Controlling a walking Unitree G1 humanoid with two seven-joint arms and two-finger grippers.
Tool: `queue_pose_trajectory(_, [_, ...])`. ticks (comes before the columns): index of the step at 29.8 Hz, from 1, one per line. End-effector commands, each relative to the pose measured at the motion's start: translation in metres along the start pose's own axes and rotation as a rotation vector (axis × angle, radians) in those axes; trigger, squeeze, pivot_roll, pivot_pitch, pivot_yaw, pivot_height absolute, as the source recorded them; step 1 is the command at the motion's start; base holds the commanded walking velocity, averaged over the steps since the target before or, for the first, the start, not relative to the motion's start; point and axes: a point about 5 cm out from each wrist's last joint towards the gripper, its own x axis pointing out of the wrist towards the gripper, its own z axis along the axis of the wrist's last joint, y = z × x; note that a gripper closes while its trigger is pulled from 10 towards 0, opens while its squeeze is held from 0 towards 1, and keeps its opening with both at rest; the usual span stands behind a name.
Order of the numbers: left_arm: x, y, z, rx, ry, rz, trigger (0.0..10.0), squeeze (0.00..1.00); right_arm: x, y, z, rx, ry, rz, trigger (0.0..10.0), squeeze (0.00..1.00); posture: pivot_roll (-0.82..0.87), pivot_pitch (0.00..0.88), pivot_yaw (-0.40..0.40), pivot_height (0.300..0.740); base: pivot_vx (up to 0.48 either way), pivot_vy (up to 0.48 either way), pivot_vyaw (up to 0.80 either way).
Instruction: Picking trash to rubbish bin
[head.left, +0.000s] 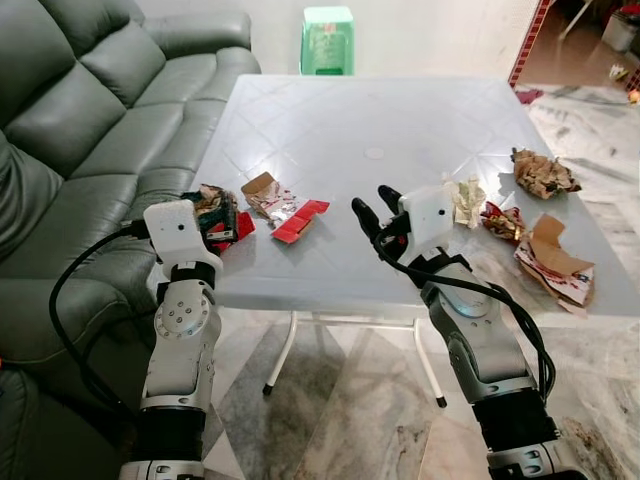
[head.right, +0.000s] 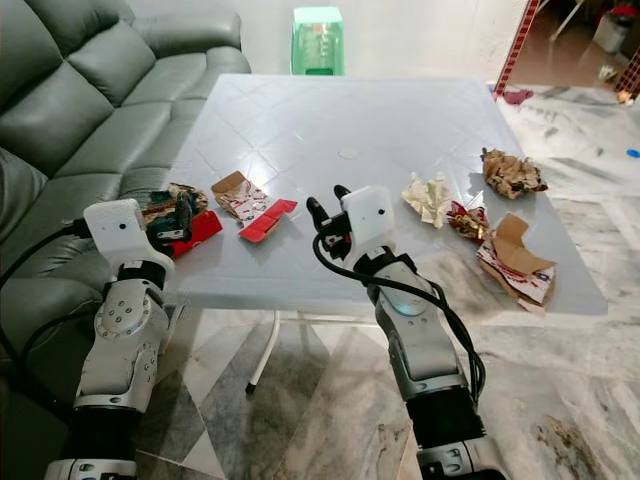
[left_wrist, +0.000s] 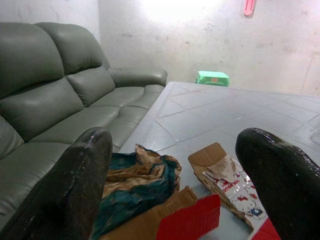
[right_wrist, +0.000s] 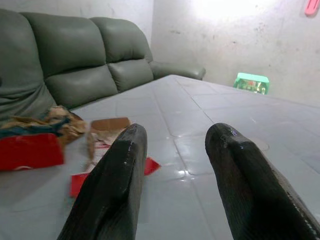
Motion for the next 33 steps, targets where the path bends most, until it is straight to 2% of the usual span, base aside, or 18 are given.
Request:
queue_pose_trajectory(1, [-0.002,-0.001,0.001,0.003,-0.008,0.008,10.0,0.0,-0.001,-0.001,0.002,-0.007,0.002,0.002,10.0,0.0,-0.08,0.051,-0.001,0.74,0.0,0.0,0.0])
queue_pose_trajectory(11, [-0.002,0.007,-0.005,0.049,0.018,0.071,10.0,0.0,-0.002,-0.001,0.002,-0.007,0.005,0.007,10.0,0.0,-0.08,0.052,-0.002,0.74,0.0,0.0,0.0])
queue_pose_trajectory(16, [-0.001,0.013,-0.011,0.045,0.05,0.099,10.0,0.0,-0.003,-0.002,0.003,-0.01,0.006,0.008,10.0,0.0,-0.08,0.056,-0.004,0.74,0.0,0.0,0.0])
queue_pose_trajectory(24, [0.006,0.016,-0.026,0.067,0.127,0.077,10.0,0.0,-0.007,-0.004,0.006,-0.011,0.009,0.019,10.0,0.0,-0.11,0.07,-0.007,0.74,0.0,0.0,0.0])
queue_pose_trajectory(26, [0.009,0.017,-0.032,0.06,0.153,0.061,10.0,0.0,-0.009,-0.002,0.007,0.039,0.021,0.052,10.0,0.0,-0.12,0.079,-0.01,0.74,0.0,0.0,0.0])
queue_pose_trajectory(27, [0.013,0.017,-0.036,0.063,0.174,0.04,10.0,0.0,-0.013,0.009,0.009,0.107,0.055,0.183,10.0,0.0,-0.14,0.094,-0.011,0.74,0.0,0.0,0.0])
queue_pose_trajectory(28, [0.014,0.018,-0.037,0.064,0.181,0.034,10.0,0.0,-0.017,0.015,0.009,0.129,0.073,0.25,10.0,0.0,-0.15,0.097,-0.011,0.74,0.0,0.0,0.0])
queue_pose_trajectory(29, [0.015,0.018,-0.039,0.061,0.193,0.024,10.0,0.0,-0.022,0.021,0.011,0.136,0.083,0.326,10.0,0.0,-0.15,0.102,-0.011,0.74,0.0,0.0,0.0])
queue_pose_trajectory(33, [0.018,0.018,-0.044,0.057,0.214,0.017,10.0,0.0,-0.036,0.031,0.015,0.119,0.097,0.44,10.0,0.0,-0.17,0.117,-0.017,0.74,0.0,0.0,0.0])
